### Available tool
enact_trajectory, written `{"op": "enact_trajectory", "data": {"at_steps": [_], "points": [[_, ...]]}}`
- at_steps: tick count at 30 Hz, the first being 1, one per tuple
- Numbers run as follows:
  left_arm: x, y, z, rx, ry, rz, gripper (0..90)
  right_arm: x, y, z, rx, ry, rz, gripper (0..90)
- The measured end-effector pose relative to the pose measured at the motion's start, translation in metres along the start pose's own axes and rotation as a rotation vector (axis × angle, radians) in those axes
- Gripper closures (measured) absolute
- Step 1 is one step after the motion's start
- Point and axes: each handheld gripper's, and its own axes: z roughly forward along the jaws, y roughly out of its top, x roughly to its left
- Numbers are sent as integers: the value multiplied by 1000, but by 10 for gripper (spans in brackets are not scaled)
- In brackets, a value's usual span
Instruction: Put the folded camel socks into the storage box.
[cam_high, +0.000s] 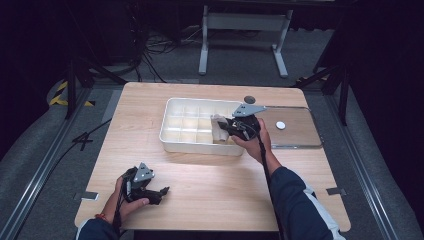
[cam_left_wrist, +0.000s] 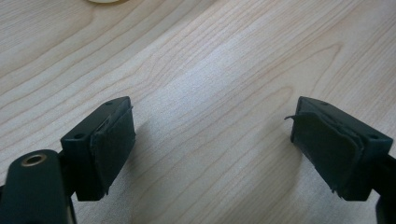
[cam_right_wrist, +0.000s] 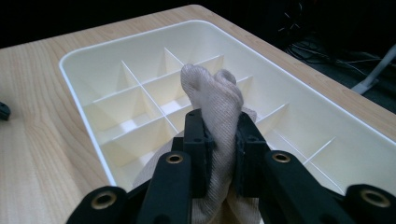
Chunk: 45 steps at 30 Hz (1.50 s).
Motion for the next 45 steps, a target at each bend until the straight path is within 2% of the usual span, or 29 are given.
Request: {"op": "enact_trajectory", "data": {"at_steps": [3, 7, 11, 13, 16, 19, 23, 25, 31, 34, 36, 37, 40, 42, 45], "points": [[0, 0, 0, 1, -6, -7, 138, -2, -2, 3, 6, -13, 13, 785], [0, 0, 0, 1, -6, -6, 138, -6, -8, 4, 25, -43, 7, 785], [0, 0, 0, 1, -7, -5, 138, -13, -11, -1, 4, -46, 44, 785], [0, 0, 0, 1, -7, -4, 138, -15, -12, -8, -20, -33, 58, 785], [0, 0, 0, 1, -7, -4, 136, -13, -13, -10, -21, -33, 45, 785], [0, 0, 0, 1, -6, -5, 136, -7, -14, -2, 22, -57, -8, 785], [-1, 0, 0, -1, -1, -9, 137, -4, -16, 8, 52, -52, -21, 784], [-1, 0, 0, -1, -2, -9, 137, -4, -17, 11, 54, -38, -8, 784], [-1, 0, 0, -1, -3, -8, 137, 1, -19, 21, 92, -8, -30, 781], [-1, 0, 0, 5, 0, -4, 138, 3, -20, 24, 123, 26, -47, 777], [-1, 0, 0, 5, -1, -5, 138, 2, -20, 25, 155, 80, -45, 769], [-1, 0, 0, 5, -1, -5, 137, 2, -20, 25, 155, 80, -45, 769], [-1, 0, 0, 6, -1, -4, 137, 0, -17, 26, 205, 116, -52, 766], [-1, 0, 0, 6, -2, -4, 137, 0, -15, 25, 231, 116, -68, 767], [-1, 0, 0, 6, -2, -5, 137, -4, -16, 26, 267, 141, -37, 769]]}}
